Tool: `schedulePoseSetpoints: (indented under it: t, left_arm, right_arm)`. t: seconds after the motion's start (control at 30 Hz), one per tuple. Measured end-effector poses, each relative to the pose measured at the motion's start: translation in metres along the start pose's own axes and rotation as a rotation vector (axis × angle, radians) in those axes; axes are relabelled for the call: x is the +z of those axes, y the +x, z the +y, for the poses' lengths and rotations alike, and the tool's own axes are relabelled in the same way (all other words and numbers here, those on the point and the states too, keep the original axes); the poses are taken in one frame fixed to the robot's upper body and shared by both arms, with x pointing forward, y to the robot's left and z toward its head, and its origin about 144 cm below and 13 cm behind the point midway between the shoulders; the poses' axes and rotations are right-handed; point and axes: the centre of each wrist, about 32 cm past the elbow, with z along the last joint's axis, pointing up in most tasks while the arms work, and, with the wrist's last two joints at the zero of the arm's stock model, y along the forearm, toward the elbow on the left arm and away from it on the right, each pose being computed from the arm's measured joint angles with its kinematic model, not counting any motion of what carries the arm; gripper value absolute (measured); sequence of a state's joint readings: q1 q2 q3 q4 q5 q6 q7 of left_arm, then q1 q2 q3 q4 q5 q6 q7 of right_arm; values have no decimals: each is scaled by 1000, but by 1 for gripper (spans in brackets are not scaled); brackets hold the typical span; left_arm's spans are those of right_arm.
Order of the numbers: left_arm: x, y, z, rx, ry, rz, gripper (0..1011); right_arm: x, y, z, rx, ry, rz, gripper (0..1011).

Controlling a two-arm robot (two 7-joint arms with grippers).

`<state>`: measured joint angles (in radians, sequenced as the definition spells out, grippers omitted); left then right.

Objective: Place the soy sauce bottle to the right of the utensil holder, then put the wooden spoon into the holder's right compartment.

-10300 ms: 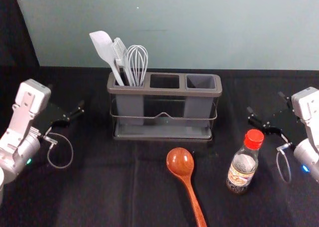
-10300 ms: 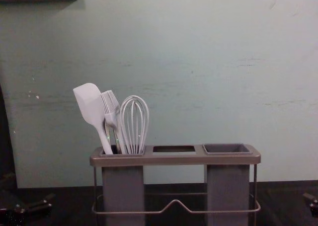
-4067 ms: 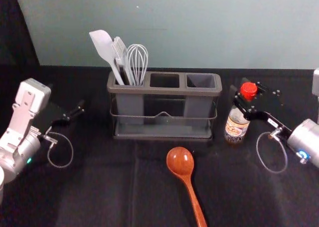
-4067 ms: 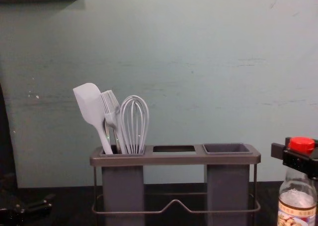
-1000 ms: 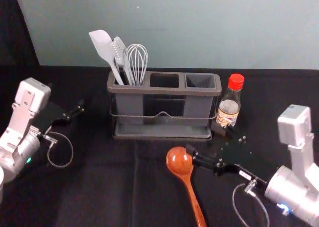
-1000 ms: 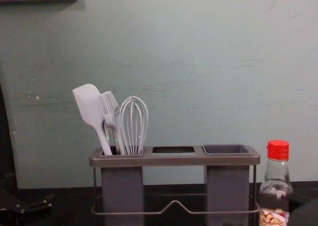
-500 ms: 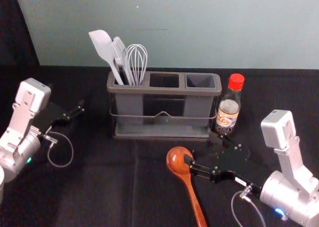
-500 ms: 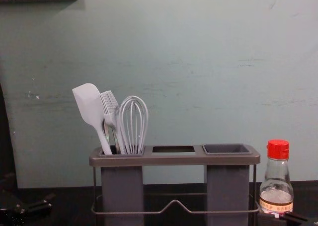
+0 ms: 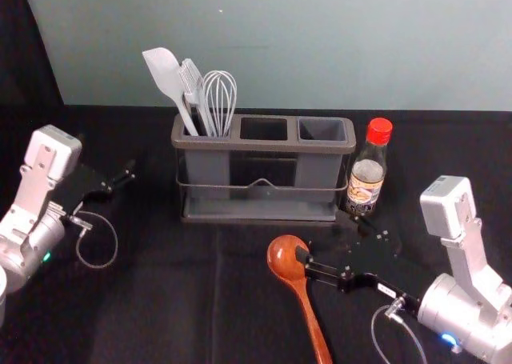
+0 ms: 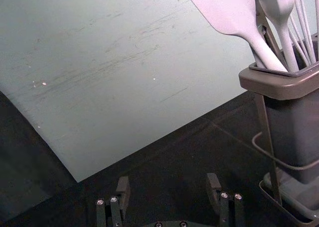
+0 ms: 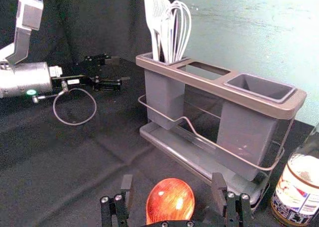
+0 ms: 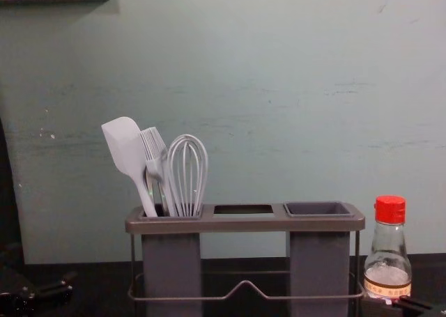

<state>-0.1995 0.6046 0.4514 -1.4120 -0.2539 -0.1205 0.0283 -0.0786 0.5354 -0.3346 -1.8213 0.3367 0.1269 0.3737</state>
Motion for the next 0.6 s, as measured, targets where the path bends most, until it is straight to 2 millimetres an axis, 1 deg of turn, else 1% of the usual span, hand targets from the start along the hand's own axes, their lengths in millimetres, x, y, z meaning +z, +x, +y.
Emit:
schedulePoseSetpoints:
  t: [0.13,0.33,0.5,0.6]
  left_arm:
    - [0,0,0,0,0,0,1005]
    - [0,0,0,0,0,0,1005]
    - [0,0,0,0,0,0,1005]
    - [0,0,0,0,0,0,1005]
  right_arm:
    - [0,0,0,-1,-3,-1,1002]
    - [10,-8,2,-37,-75,-26,1003]
    - [24,-20,2,-64,-152,-32,1002]
    - [37,-29,4,-78,-228,-15,1003]
